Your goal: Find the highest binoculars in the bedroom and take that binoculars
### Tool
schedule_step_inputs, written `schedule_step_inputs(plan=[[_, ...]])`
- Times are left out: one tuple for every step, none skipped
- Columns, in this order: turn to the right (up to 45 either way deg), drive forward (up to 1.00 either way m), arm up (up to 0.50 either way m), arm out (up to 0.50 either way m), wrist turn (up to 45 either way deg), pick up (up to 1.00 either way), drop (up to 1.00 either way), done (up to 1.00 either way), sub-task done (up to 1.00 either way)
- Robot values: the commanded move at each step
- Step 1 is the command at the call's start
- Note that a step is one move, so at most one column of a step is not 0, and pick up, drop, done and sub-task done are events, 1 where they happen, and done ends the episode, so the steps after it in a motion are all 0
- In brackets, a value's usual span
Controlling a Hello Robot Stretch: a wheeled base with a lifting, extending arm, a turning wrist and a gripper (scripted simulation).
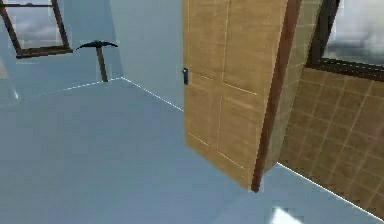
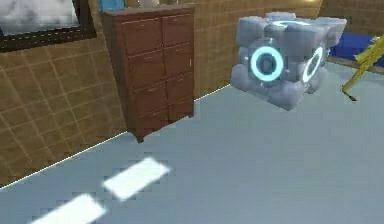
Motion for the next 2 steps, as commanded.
schedule_step_inputs(plan=[[-6.0, 0.0, 0.0, 0.0, 0.0, 0.0, 0.0, 0.0, 0.0], [0.0, 0.5, 0.0, 0.0, 0.0, 0.0, 0.0, 0.0, 0.0]])
